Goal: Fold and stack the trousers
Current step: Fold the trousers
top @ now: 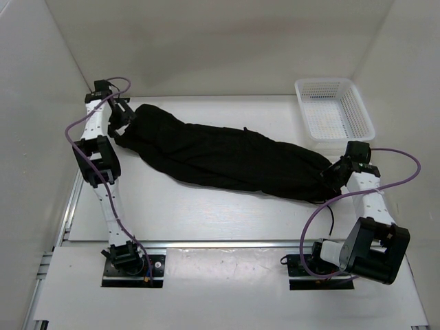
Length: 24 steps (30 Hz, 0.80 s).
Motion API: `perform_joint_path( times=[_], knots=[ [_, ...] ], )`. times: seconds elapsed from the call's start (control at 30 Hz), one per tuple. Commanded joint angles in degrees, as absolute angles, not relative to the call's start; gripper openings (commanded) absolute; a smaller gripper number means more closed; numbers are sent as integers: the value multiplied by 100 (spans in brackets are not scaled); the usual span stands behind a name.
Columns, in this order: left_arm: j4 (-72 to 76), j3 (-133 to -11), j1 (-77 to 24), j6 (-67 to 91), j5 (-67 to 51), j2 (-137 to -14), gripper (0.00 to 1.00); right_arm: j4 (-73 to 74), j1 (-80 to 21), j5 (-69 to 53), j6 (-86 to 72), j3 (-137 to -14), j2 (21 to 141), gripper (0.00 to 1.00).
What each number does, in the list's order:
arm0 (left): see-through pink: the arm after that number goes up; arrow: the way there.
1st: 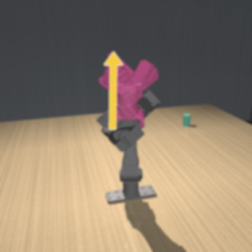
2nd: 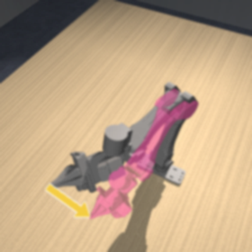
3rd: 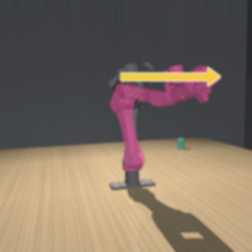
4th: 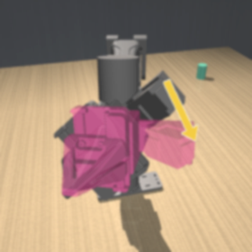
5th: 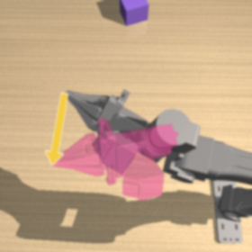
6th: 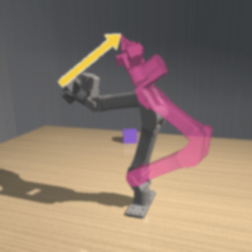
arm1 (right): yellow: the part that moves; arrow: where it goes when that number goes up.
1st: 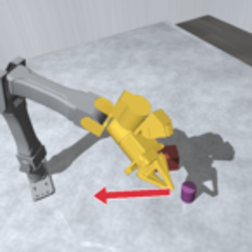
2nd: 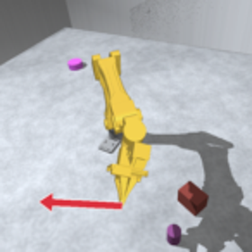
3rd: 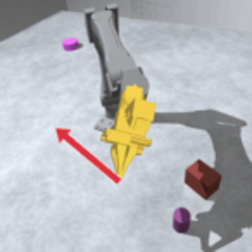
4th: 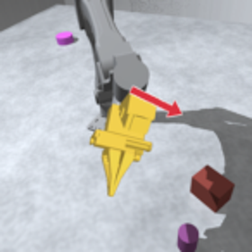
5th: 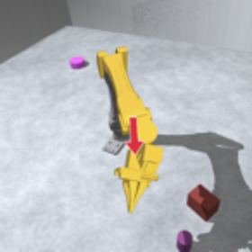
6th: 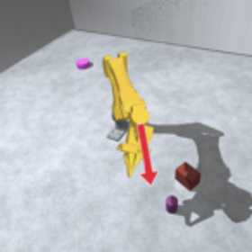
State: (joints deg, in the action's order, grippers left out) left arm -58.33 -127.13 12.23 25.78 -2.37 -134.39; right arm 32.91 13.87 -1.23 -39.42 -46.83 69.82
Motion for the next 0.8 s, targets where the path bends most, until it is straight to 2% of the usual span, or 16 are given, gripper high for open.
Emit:
perform_joint_path(
  times=[0.0,0.17,0.23,0.27,0.4,0.77],
  knots=[
    [-5862,-12981,1134,2593,-343,-13560,92,3287,1415,-9,-3850,-4764,6952,0],
    [-5862,-13157,1134,2646,-475,-13781,85,3287,1415,53,-3850,-4711,6952,0],
    [-5810,-13209,1081,2698,-475,-13843,79,3287,1415,53,-3850,-4711,6952,0],
    [-5810,-13210,1081,2698,-475,-13912,60,3287,1415,53,-3850,-4711,7004,0],
    [-5810,-13341,1081,2751,-299,-13799,10,3287,1415,53,-3850,-4711,7005,0],
    [-5870,-13395,1248,2689,-141,-12570,10,3524,1521,105,-3797,-4904,6742,0]
  ],
)
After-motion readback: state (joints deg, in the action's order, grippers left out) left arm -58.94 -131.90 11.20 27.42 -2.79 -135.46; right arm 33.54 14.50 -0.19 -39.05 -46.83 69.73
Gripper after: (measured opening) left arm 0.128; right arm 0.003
